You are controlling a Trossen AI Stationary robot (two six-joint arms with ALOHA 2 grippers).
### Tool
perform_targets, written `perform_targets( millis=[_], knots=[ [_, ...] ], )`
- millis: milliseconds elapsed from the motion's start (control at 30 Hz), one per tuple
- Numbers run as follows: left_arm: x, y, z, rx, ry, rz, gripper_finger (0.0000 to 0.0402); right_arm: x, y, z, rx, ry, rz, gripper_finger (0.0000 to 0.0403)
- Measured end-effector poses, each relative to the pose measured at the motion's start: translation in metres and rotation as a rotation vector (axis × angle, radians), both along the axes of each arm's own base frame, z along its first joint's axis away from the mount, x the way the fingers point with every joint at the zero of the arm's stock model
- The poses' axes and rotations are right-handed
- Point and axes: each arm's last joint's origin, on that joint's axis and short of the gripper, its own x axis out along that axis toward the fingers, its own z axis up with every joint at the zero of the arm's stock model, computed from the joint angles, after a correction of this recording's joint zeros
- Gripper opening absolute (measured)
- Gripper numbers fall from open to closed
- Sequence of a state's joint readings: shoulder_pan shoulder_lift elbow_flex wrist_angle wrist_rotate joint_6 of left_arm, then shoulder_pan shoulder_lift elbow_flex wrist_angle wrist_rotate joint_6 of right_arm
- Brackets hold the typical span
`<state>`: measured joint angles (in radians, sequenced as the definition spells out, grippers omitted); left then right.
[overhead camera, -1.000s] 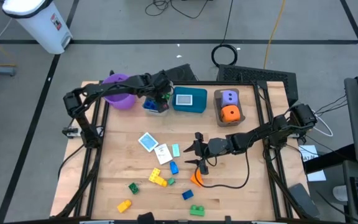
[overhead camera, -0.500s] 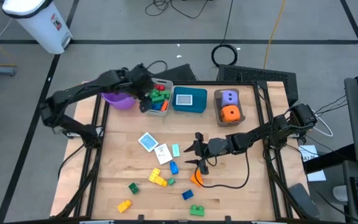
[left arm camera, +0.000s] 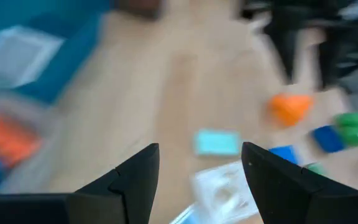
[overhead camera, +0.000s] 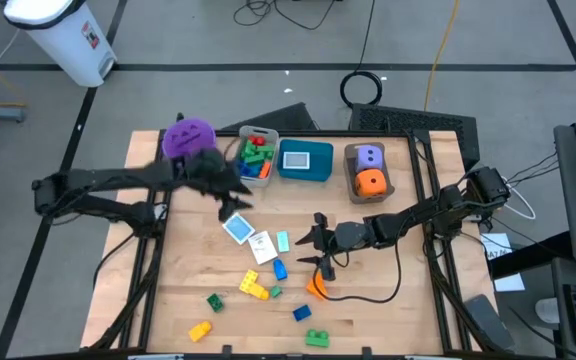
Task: Pick & Place Toys
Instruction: Put the orange game piece into the gray bin
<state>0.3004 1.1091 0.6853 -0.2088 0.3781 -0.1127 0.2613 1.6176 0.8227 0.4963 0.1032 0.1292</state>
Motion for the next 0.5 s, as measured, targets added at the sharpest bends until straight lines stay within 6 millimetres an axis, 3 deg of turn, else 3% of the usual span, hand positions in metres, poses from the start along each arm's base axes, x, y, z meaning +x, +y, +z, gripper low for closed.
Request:
perform_targets(
  millis=[100,233,500],
  knots=[
    [0.004,-0.025,-0.025,-0.016,-0.135,-0.081,0.0237,-0.002,0.007,0.000,-0.007,-0.002,0.027,0.0210],
    [0.007,-0.059,-0.037,0.005,-0.337,-0.171,0.0237,-0.007,0.028,0.002,-0.014,-0.013,0.090,0.0210],
    [0.002,-0.130,-0.035,0.141,-0.502,-0.188,0.0237,-0.026,0.086,0.015,-0.125,0.018,-0.028,0.0210]
  ],
)
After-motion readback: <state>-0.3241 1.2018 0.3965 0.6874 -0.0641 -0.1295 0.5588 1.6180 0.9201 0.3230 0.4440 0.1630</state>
